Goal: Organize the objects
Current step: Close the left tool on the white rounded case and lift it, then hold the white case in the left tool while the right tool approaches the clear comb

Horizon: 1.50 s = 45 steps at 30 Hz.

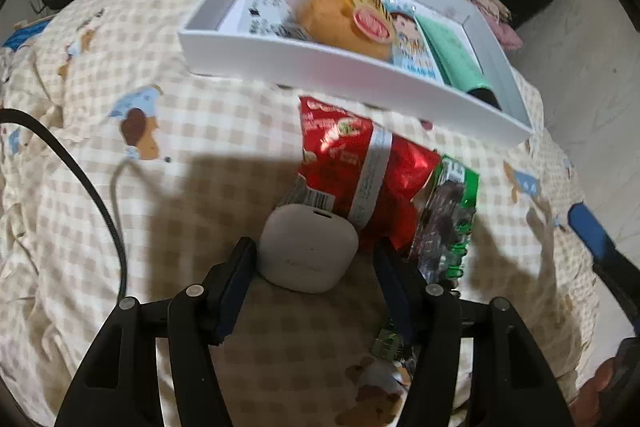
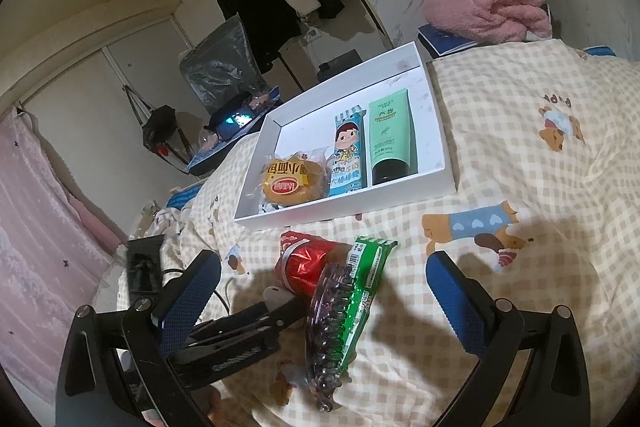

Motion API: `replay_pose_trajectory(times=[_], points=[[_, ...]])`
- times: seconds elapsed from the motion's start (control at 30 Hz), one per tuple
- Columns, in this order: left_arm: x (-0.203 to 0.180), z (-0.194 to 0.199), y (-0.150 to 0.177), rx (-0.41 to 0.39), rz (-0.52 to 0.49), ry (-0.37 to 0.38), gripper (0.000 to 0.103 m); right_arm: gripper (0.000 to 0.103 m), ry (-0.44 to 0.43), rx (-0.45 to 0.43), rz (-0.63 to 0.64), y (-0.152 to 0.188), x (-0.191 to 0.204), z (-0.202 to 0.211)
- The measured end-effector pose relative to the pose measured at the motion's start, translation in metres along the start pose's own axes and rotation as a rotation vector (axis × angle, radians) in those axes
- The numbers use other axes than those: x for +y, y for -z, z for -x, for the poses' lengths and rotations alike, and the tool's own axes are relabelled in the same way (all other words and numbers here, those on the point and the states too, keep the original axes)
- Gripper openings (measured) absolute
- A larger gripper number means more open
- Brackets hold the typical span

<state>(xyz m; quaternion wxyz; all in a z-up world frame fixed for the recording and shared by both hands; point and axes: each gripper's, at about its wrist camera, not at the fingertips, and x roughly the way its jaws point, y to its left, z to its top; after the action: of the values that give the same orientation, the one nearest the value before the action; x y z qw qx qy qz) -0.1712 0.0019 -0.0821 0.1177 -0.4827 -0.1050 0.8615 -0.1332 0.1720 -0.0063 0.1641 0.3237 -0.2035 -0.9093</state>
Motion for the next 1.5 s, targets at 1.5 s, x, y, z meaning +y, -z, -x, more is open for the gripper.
replay_pose_trajectory(times=[1.5], points=[[0.054,0.043,0.003,-0.202,0.235,0.161,0.051,0.089,0.17,0.233,0.354,0.043,0.047,-0.056]])
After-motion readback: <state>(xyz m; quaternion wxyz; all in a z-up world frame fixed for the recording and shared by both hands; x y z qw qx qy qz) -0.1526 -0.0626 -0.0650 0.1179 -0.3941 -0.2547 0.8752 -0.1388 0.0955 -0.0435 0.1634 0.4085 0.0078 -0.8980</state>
